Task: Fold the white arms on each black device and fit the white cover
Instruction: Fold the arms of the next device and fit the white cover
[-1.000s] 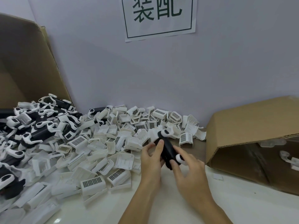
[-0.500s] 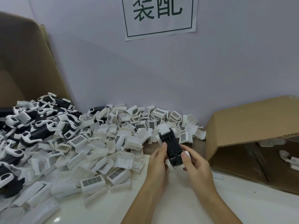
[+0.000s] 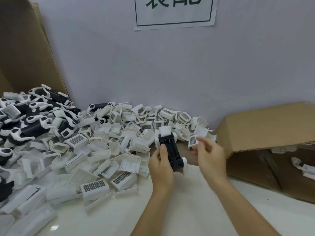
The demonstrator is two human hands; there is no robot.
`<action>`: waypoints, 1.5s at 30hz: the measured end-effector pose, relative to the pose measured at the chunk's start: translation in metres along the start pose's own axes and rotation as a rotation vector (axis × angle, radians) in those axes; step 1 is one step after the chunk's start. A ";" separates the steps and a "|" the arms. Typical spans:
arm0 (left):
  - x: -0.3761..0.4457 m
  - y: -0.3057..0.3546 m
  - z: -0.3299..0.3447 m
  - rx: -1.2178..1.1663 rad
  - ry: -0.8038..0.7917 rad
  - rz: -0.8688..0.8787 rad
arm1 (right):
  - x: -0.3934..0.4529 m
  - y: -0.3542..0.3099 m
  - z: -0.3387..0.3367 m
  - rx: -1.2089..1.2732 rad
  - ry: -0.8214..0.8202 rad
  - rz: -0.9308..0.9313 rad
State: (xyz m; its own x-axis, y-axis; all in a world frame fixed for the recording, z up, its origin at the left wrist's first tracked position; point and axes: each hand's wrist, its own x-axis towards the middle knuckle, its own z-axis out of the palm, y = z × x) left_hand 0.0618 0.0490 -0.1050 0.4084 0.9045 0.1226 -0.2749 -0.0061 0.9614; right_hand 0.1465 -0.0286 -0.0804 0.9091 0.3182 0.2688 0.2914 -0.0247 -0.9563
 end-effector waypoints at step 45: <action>-0.010 0.011 -0.016 -0.003 -0.005 -0.124 | -0.027 0.014 -0.040 0.939 -0.283 0.673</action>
State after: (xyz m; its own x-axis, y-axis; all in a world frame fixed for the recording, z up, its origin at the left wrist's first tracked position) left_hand 0.0408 0.0466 -0.1000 0.4438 0.8961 0.0038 -0.2249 0.1073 0.9685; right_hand 0.1380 -0.0755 -0.0963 0.6636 0.7079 -0.2417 -0.6588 0.4000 -0.6372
